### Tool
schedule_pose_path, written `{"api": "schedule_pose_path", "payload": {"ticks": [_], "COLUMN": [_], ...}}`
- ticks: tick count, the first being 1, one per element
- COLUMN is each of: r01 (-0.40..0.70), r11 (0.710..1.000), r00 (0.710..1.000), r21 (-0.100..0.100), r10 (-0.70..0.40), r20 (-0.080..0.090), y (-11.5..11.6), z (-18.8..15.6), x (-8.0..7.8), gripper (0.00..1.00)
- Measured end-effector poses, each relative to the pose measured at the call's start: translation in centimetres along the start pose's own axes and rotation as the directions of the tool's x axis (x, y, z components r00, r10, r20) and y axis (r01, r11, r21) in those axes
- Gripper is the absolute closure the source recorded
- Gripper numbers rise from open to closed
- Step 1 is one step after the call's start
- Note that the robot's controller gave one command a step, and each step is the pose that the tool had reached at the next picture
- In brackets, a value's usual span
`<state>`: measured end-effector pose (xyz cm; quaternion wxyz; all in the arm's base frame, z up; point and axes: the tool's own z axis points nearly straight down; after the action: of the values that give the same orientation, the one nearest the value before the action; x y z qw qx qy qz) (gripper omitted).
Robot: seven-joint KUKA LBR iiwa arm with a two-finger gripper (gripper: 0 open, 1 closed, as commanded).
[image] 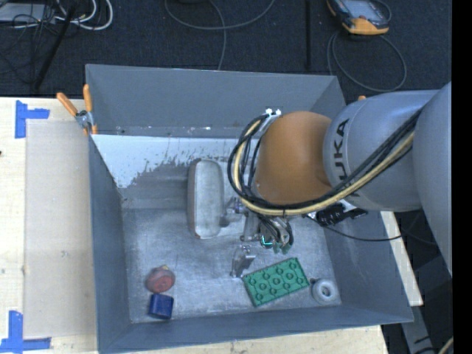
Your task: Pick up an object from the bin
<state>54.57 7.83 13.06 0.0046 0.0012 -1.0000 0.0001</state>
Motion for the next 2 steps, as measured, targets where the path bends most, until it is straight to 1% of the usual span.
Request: {"api": "schedule_pose_path", "payload": {"ticks": [1, 2], "r01": [0.007, -0.003], "r11": [1.000, 1.000], "r00": [1.000, 1.000], "r21": [0.000, -0.001], "r10": [-0.007, 0.003], "r20": [0.001, 0.011], "y": [-5.6, -8.8], "z": [-0.1, 6.2], "x": [5.4, 5.2], "gripper": [0.00, 0.00]}}
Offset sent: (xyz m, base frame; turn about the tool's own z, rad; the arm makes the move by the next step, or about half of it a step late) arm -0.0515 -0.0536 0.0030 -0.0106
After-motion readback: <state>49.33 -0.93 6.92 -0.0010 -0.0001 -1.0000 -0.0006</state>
